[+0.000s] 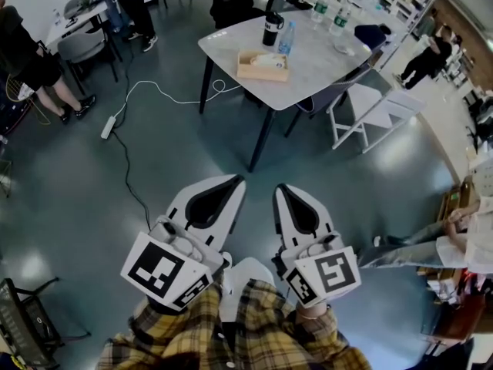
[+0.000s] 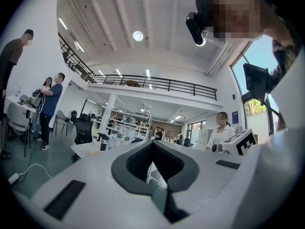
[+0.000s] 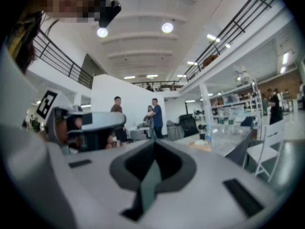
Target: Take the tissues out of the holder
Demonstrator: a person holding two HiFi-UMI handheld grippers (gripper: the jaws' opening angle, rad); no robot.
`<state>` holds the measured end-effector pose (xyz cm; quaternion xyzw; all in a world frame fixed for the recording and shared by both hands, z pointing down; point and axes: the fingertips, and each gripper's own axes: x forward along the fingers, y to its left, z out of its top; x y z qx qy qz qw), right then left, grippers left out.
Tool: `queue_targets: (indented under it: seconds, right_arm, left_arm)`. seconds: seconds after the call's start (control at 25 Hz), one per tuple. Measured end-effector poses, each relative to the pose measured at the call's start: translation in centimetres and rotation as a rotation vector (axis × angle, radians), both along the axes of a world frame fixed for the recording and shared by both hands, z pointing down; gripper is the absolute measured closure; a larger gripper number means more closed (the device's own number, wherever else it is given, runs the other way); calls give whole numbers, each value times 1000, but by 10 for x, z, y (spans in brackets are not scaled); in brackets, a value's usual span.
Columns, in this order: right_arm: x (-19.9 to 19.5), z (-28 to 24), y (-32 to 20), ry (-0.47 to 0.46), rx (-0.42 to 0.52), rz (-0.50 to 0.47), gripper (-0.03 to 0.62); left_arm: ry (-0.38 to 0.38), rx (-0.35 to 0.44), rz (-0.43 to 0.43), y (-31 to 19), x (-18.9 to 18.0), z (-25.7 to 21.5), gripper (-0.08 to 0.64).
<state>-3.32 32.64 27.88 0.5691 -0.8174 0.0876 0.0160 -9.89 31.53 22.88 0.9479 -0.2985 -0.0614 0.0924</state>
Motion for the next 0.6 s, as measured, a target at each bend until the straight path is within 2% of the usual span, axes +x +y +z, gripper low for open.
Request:
queue_targets:
  seconds: [0.24, 0.6]
  right_arm:
    - [6, 10, -35, -10, -20, 11, 581]
    - [45, 11, -128, -15, -12, -28, 581]
  left_arm:
    - [-9, -6, 1, -37, 3, 5, 542]
    - [-19, 12, -12, -127, 45, 6, 541]
